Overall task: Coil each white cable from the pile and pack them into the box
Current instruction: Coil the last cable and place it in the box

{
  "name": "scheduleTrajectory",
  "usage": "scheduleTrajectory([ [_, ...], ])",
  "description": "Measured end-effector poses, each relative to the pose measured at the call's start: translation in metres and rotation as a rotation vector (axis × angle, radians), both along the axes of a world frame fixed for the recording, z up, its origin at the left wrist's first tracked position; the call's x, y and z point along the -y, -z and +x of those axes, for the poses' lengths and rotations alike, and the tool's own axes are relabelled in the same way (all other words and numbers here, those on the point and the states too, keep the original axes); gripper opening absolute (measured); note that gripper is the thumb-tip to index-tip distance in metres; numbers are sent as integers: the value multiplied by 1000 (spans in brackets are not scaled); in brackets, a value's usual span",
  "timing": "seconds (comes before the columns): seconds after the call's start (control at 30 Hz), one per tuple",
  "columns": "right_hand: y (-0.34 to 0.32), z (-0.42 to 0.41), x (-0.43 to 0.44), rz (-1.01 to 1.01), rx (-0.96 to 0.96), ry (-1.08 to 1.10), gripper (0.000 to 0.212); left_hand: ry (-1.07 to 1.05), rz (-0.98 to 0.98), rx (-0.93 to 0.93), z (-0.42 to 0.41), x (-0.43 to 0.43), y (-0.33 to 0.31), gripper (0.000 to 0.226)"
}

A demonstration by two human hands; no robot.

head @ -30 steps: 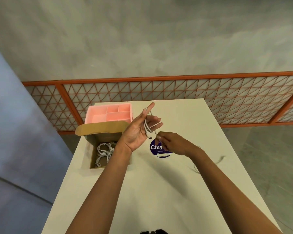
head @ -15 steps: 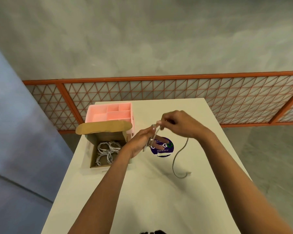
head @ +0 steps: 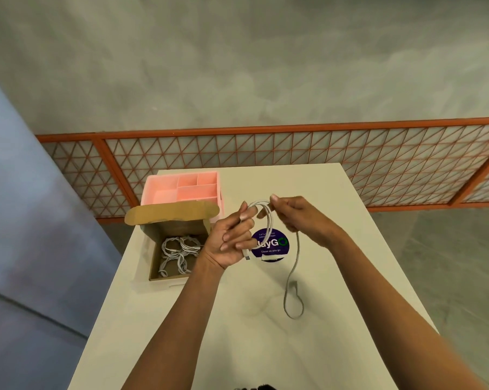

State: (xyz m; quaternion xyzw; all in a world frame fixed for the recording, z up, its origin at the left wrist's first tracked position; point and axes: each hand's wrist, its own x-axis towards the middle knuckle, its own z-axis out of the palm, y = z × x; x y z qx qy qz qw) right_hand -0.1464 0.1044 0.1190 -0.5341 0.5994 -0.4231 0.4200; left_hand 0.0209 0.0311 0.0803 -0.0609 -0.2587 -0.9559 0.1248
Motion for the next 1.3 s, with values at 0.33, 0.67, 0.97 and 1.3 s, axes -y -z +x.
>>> scheduleTrajectory([
  [0.33,10,3,-5,85,224,-144,26,-13,-57,146,2,10,4,40],
  [0.67,16,3,-5,56,171,-75,18,-21,-63,147,-1,12,12,27],
  [0.97,12,0,4,52,259,-117,24,-31,-61,61,-7,13,5,27],
  [1.3,53,4,-1,157,-309,-10,21,-403,-116,78,-1,27,-16,51],
])
